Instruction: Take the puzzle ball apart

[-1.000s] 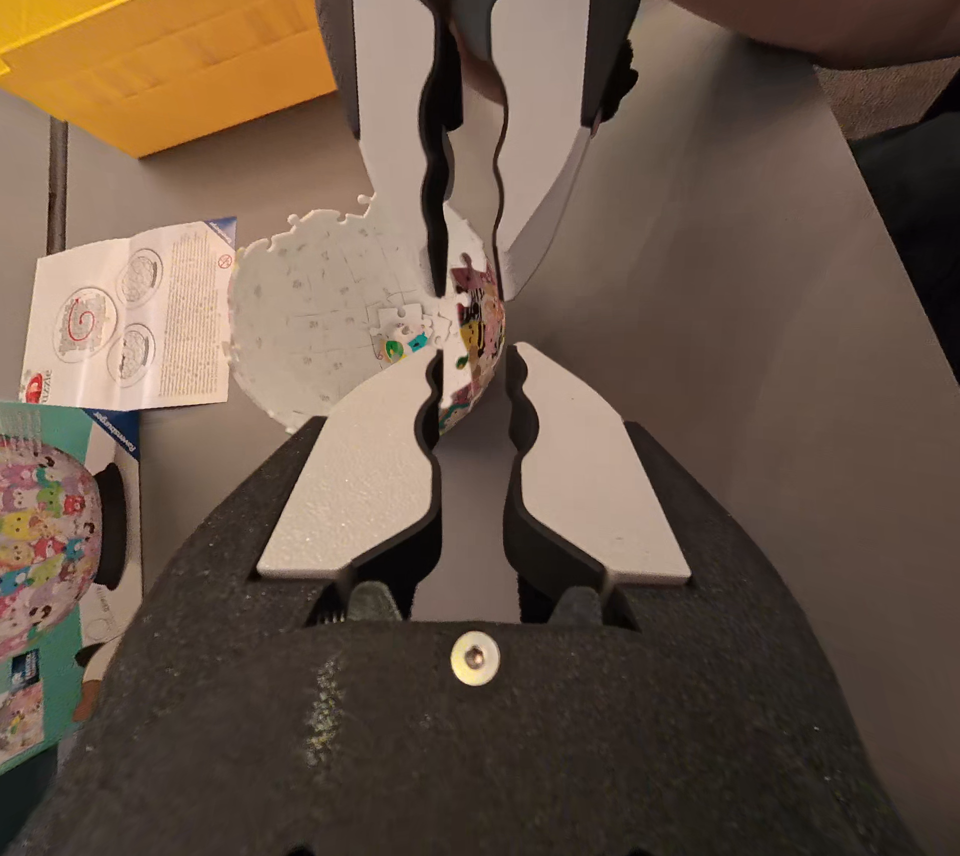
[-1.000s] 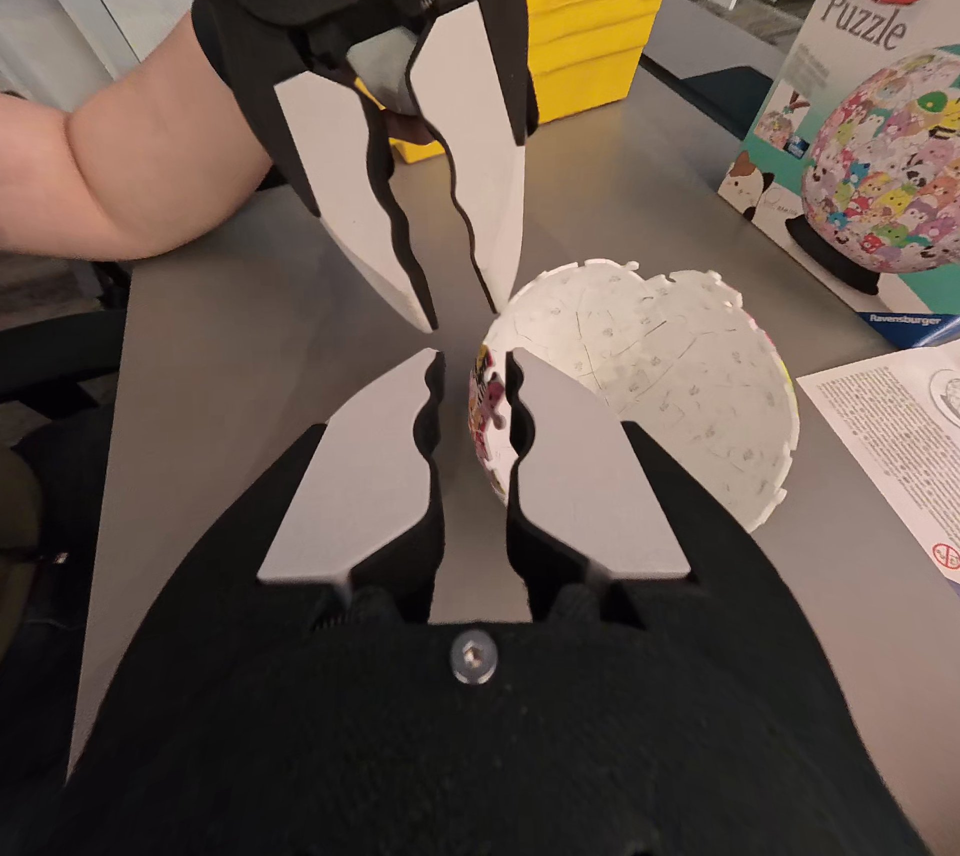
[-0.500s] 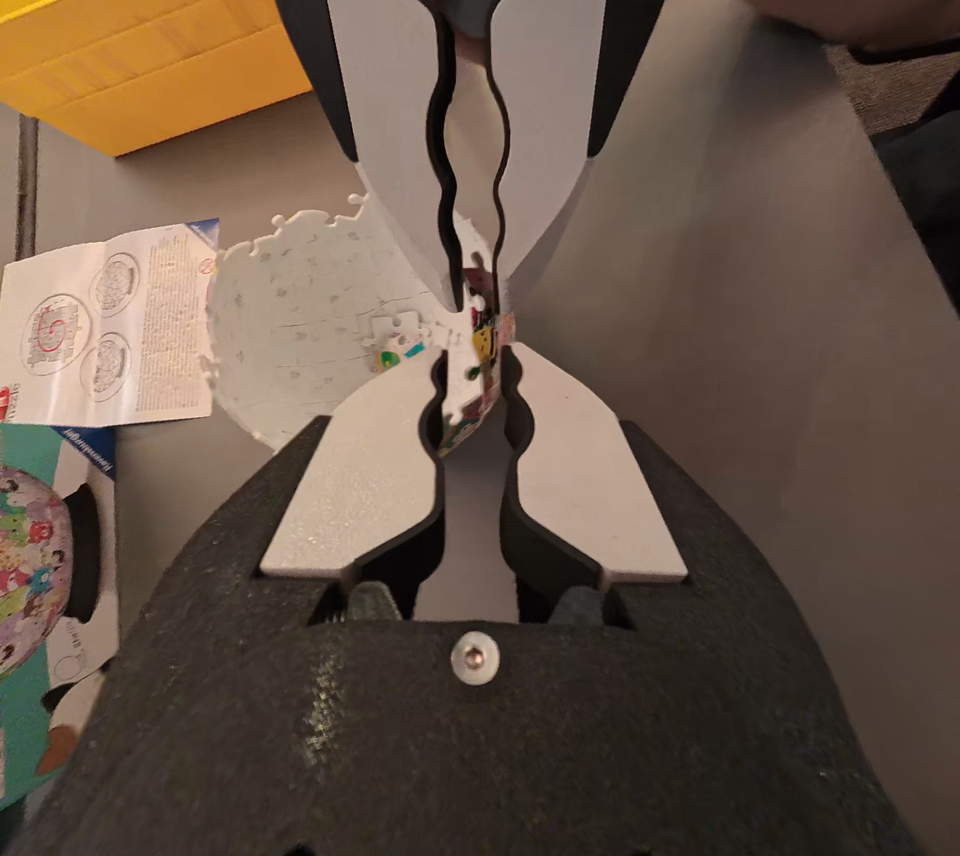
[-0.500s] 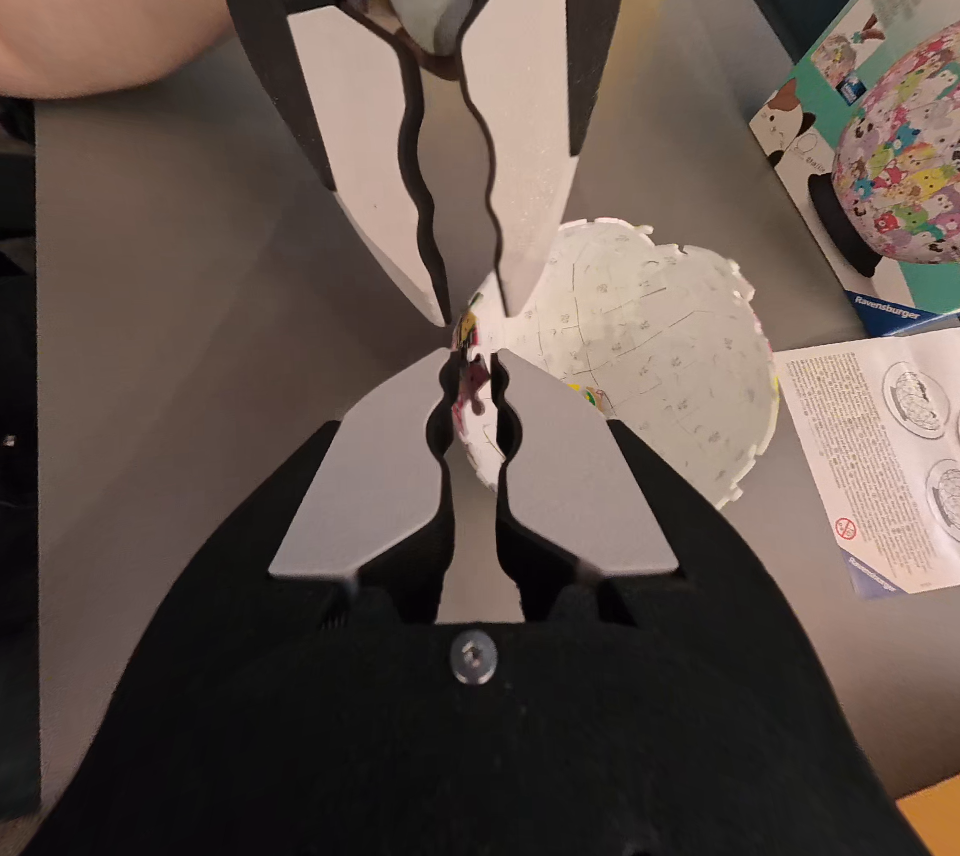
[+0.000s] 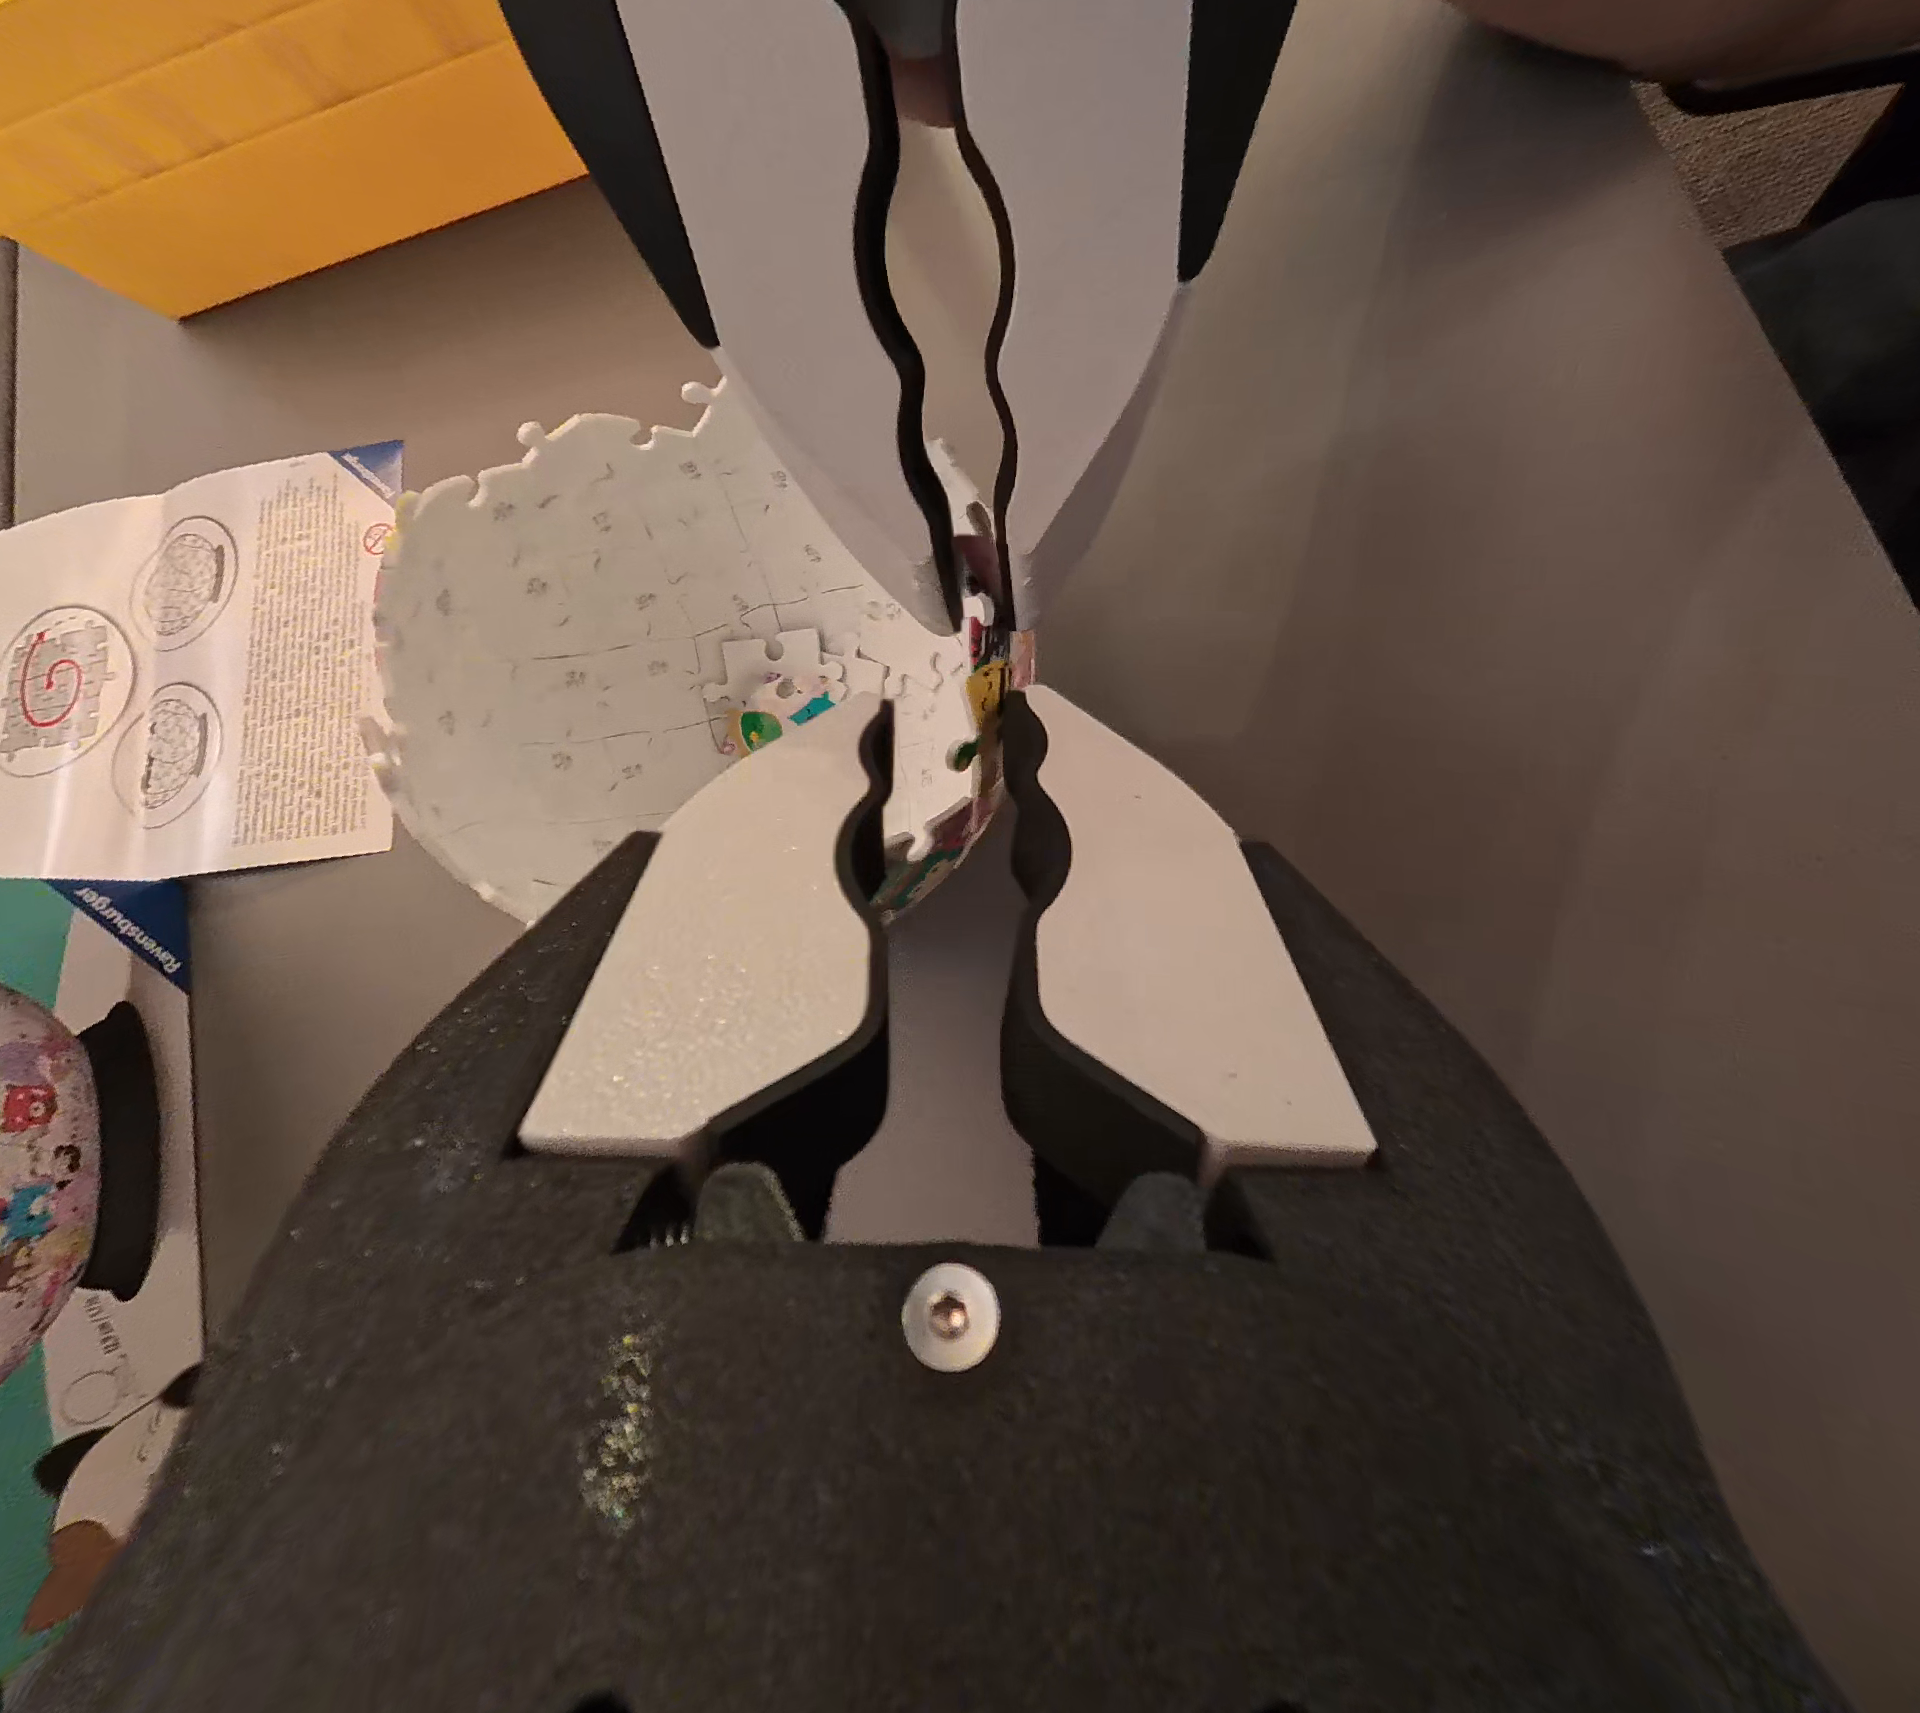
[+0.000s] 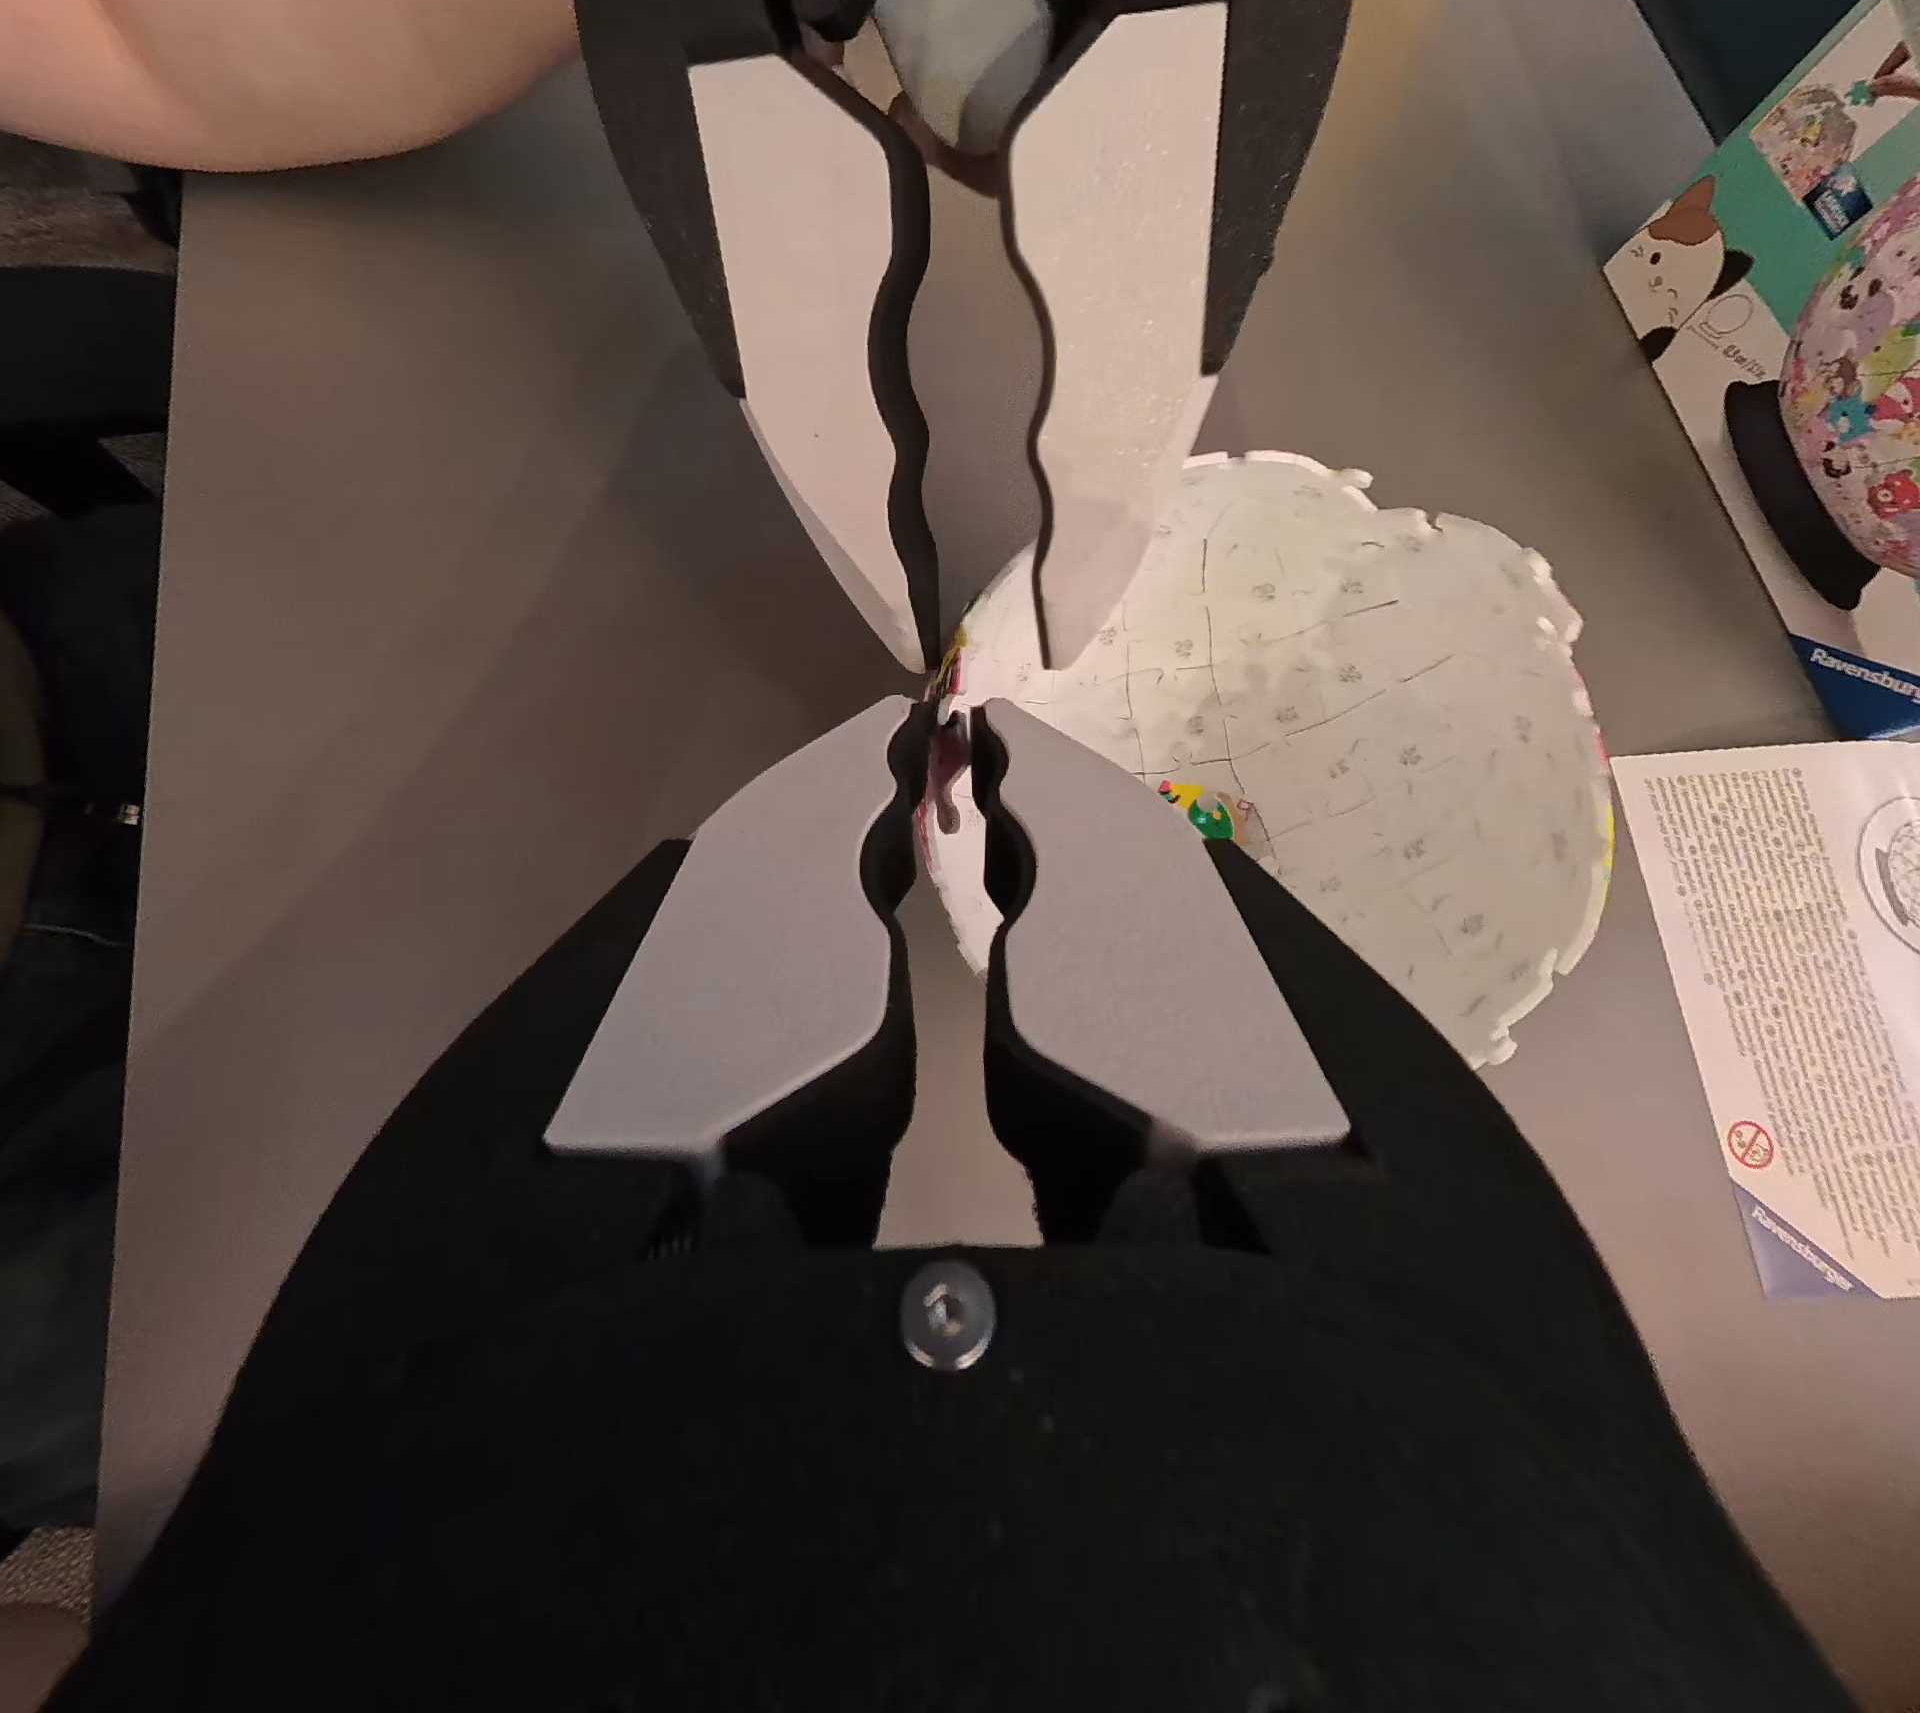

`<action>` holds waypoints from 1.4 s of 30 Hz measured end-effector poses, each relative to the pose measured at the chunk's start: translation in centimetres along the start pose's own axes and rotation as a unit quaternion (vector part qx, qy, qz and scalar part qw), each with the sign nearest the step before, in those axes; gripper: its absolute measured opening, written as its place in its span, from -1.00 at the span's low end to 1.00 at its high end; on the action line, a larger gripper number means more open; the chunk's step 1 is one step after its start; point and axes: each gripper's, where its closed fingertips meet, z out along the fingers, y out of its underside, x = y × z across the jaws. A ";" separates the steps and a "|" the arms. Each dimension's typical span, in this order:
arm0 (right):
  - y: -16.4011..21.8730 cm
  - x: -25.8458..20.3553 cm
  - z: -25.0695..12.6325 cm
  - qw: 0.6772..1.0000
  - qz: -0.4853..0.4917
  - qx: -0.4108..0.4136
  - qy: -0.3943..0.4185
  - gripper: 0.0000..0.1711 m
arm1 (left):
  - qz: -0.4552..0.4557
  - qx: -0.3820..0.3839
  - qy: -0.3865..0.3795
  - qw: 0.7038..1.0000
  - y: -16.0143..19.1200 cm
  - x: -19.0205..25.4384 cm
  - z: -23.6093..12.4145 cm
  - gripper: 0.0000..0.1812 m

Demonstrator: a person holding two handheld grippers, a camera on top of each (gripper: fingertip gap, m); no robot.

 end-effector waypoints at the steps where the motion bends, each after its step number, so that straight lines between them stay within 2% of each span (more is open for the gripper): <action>1: 0.0 0.0 0.0 1.000 -0.004 0.000 0.000 -0.91 | 0.003 0.000 -0.001 1.000 0.0 0.0 0.0 -0.78; 6: 0.1 -0.1 0.1 1.000 -0.025 -0.001 0.001 -0.92 | 0.001 -0.003 0.028 1.000 0.0 0.6 0.1 -0.90; 16: 0.6 -0.5 0.3 0.999 -0.048 -0.013 -0.001 -0.95 | -0.012 -0.023 0.039 0.999 0.4 0.7 0.8 -0.91; 34: 0.5 -0.3 -0.1 0.998 -0.054 0.007 0.006 -0.94 | -0.039 -0.008 0.049 0.998 0.0 0.6 0.9 -0.91; 37: 0.1 0.4 -0.5 1.000 -0.013 0.013 0.019 -0.87 | -0.025 0.006 0.035 0.999 -0.4 0.4 0.4 -0.91; 42: -1.0 1.5 -2.0 0.995 -0.028 0.038 0.088 -0.81 | -0.043 0.041 0.041 0.997 -1.4 0.2 -0.3 -0.91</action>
